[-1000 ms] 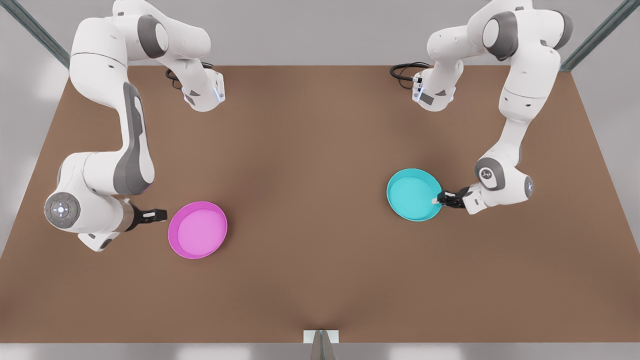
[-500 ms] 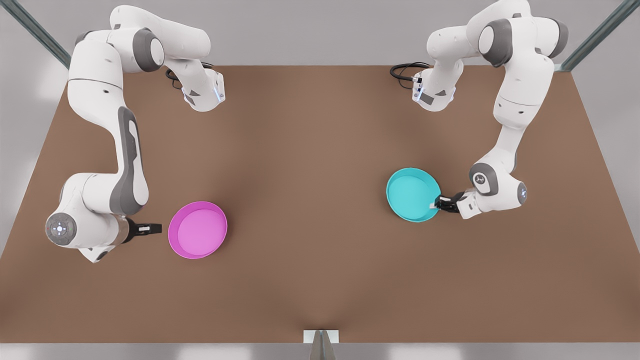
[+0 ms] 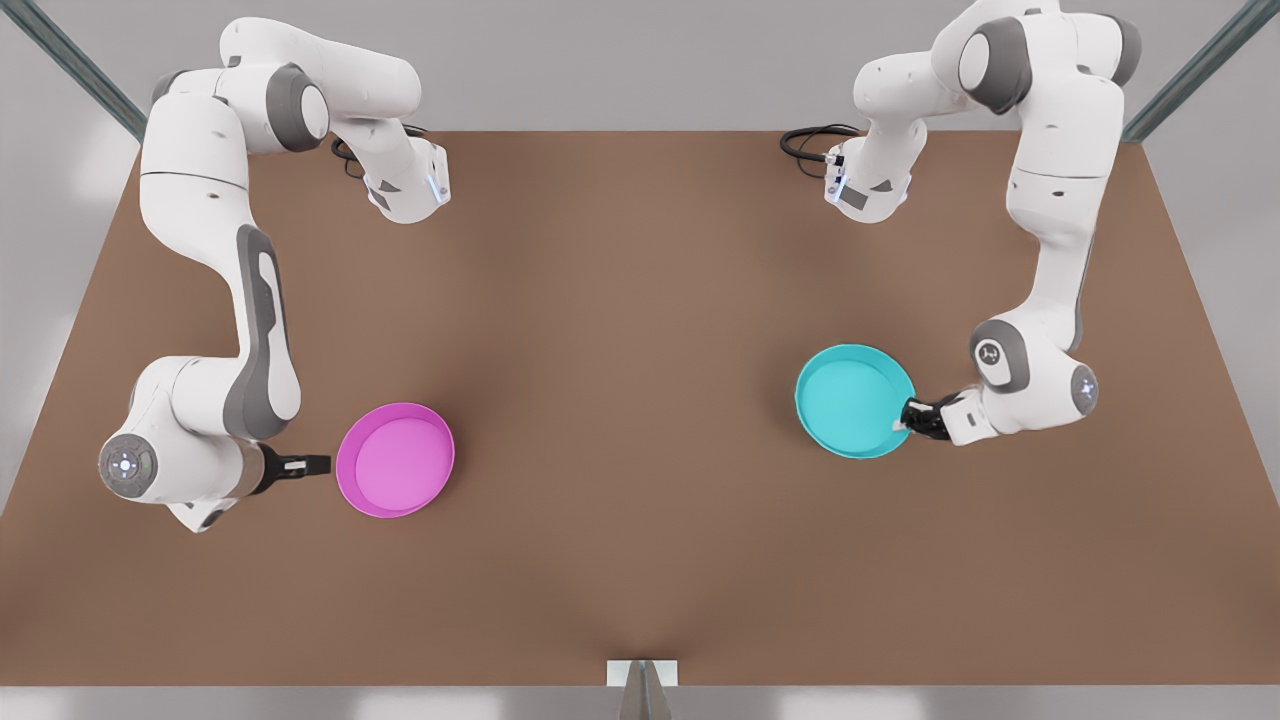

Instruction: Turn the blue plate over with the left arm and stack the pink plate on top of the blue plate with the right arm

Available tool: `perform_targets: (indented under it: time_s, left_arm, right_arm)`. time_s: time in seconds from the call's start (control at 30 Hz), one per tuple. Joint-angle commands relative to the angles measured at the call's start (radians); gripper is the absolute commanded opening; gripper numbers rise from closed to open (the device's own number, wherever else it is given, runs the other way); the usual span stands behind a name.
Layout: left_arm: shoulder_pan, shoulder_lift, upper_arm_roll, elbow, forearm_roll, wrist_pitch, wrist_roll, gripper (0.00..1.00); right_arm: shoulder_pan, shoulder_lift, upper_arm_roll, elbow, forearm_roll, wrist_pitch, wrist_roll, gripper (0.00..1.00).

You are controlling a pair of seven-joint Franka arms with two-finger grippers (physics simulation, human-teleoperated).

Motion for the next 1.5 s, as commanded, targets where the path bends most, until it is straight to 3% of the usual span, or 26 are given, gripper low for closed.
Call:
perform_targets:
  time_s: [0.0,0.17,0.33,0.5,0.73,0.9,1.07,1.2,1.47]
  left_arm:
    - [0.002,-0.003,0.002,0.077,0.191,-0.106,-0.225,0.21]
    - [-0.03,0.019,0.006,0.413,0.602,-0.434,-0.329,0.21]
    - [-0.287,0.074,0.006,0.683,1.159,-0.927,-0.461,0.21]
    - [-0.563,0.196,0.006,0.752,1.802,-1.225,-0.459,0.21]
    - [-0.816,0.353,0.006,0.748,2.334,-1.326,-0.436,0.21]
    - [-0.978,0.506,0.007,0.755,2.445,-1.447,-0.45,0.21]
    - [-1.003,0.675,-0.089,0.944,2.342,-1.461,-0.682,0.21]
    - [-0.997,0.692,-0.148,0.958,2.11,-1.398,-1.03,0.21]
    - [-0.997,0.77,-0.142,0.978,2.123,-1.337,-1.107,0.21]
  right_arm:
    - [0.0,-0.001,0.0,0.001,0.004,0.007,-0.042,1.0]
    - [0.001,0.002,0.0,-0.001,0.004,0.007,-0.04,1.0]
    - [0.004,0.002,0.0,-0.001,0.004,0.009,-0.04,1.0]
    - [0.009,0.002,-0.002,0.002,-0.01,0.018,-0.036,1.0]
    - [0.007,0.008,-0.002,0.004,-0.014,0.03,-0.022,1.0]
    - [0.007,0.008,-0.002,0.005,-0.019,0.032,-0.025,1.0]
    - [0.003,0.013,-0.002,0.005,-0.014,0.033,-0.033,1.0]
    - [0.0,0.019,-0.002,0.001,-0.017,0.064,-0.037,1.0]
    - [0.0,0.017,0.0,0.002,-0.016,0.056,-0.039,1.0]
